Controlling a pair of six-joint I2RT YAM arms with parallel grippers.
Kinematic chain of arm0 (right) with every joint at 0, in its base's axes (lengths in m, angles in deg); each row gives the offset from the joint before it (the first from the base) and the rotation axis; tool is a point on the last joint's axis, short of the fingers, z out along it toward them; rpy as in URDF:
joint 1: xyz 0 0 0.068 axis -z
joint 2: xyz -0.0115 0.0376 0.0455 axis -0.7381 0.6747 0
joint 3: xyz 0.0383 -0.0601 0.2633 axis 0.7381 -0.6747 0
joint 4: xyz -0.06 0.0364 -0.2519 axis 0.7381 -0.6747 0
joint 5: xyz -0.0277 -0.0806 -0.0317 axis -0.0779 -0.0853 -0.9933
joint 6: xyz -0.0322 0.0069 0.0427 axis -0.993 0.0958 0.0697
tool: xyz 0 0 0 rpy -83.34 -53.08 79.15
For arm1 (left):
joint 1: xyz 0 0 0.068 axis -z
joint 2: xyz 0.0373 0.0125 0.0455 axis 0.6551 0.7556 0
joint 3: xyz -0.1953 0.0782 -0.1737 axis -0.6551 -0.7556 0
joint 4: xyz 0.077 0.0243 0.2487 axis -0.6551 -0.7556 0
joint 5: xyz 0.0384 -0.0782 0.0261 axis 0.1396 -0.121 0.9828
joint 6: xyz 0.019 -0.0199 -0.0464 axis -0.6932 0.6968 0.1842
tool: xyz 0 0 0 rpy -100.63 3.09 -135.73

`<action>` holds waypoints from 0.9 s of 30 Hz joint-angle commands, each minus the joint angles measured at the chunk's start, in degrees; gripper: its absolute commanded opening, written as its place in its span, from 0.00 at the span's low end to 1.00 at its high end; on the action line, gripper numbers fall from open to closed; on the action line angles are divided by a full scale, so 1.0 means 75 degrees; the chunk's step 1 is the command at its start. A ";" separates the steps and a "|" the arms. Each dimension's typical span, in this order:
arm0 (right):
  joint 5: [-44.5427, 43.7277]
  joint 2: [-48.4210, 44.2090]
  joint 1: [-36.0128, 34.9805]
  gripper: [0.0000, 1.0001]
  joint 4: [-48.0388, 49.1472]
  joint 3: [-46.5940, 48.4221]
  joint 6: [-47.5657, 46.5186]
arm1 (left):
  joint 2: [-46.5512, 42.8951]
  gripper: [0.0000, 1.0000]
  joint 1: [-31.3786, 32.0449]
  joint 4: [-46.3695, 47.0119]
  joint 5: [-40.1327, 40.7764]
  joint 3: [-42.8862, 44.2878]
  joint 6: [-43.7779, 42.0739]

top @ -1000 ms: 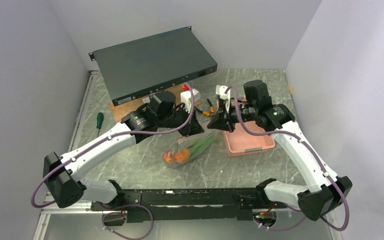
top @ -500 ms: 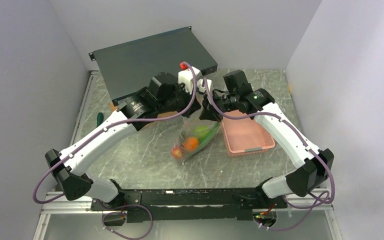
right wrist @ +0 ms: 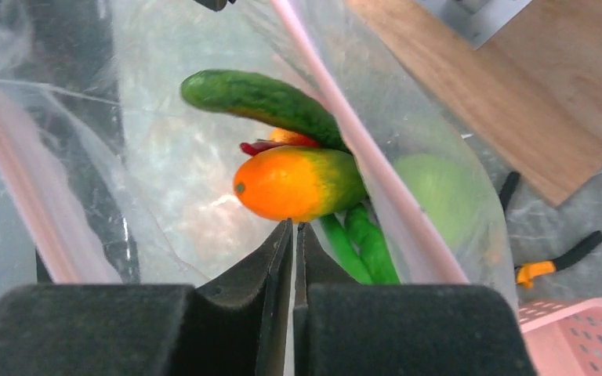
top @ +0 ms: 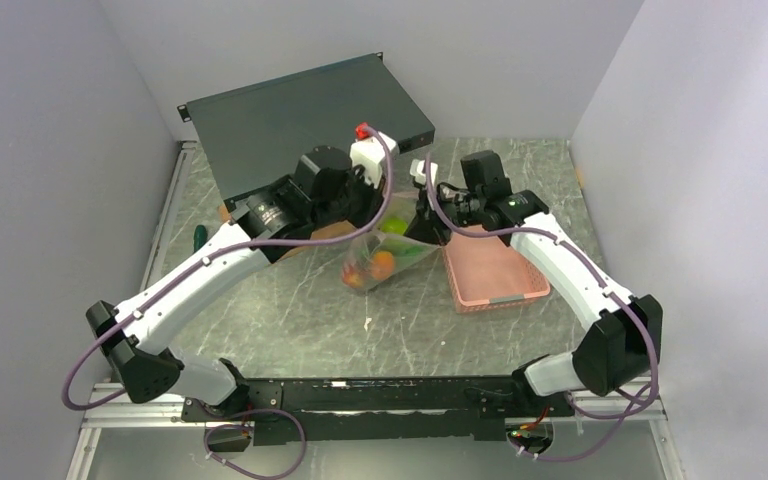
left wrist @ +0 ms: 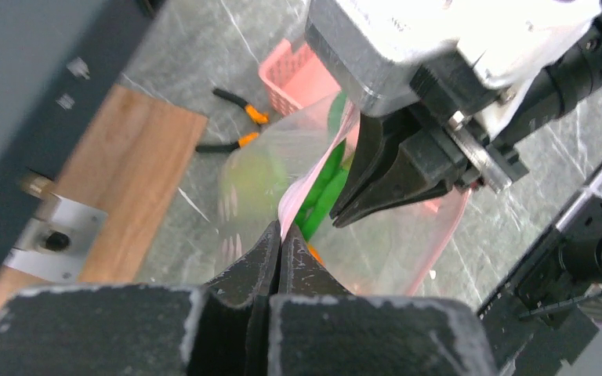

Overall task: Open the zip-top bag and remove the fake food
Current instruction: Open the zipper of the food storage bag at the center of the board.

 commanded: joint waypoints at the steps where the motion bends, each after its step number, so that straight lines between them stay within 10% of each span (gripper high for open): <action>1: 0.0669 -0.0392 0.0210 0.09 -0.0036 -0.0972 -0.0940 | -0.0841 0.00 0.0192 0.0848 -0.0383 -0.1300 0.0445; 16: 0.1775 -0.2218 0.0090 0.44 -0.0245 -0.3671 -0.5128 | -0.1551 0.00 0.1074 0.3631 -0.1206 -0.4518 0.2417; 27: -0.0217 -0.2656 0.0106 0.53 -0.0480 -0.2995 -0.3021 | -0.0998 0.00 0.1390 0.4471 -0.1217 -0.4903 0.2957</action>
